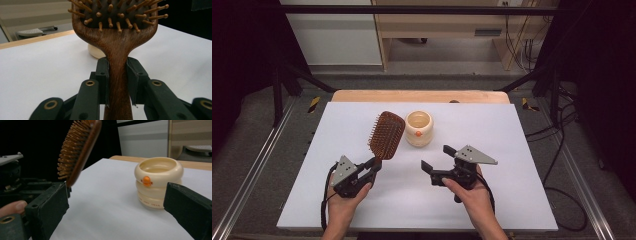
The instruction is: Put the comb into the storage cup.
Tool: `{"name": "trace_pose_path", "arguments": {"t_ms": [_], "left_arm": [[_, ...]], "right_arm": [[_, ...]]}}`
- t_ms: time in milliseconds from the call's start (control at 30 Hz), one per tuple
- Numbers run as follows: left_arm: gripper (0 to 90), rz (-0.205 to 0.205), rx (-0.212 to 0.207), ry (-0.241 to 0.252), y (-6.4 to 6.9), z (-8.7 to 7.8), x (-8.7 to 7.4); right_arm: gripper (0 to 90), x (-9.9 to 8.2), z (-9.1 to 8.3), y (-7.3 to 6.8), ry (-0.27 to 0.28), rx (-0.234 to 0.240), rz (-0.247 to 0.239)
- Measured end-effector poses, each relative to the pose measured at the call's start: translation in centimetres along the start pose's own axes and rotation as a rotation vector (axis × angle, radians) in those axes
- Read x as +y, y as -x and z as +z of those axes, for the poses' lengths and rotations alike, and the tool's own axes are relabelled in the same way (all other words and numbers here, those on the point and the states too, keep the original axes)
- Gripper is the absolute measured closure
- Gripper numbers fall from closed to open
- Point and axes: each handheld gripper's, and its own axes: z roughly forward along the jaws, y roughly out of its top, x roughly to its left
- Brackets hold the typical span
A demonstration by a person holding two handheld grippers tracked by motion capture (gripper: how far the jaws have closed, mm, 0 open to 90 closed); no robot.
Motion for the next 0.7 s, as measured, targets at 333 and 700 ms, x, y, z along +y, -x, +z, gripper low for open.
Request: {"name": "trace_pose_path", "arguments": {"t_ms": [333,700], "left_arm": [[72.5,0.016,-0.018,0.006,0.7,0.1,0.2],[72.6,0.032,-0.034,0.007,1.2,0.2,0.4]], "right_arm": [[5.8,1.9,2.2,-2.2,-0.015,0.042,-0.007],[5.5,2.3,2.9,-2.9,-0.015,0.060,0.002]]}}
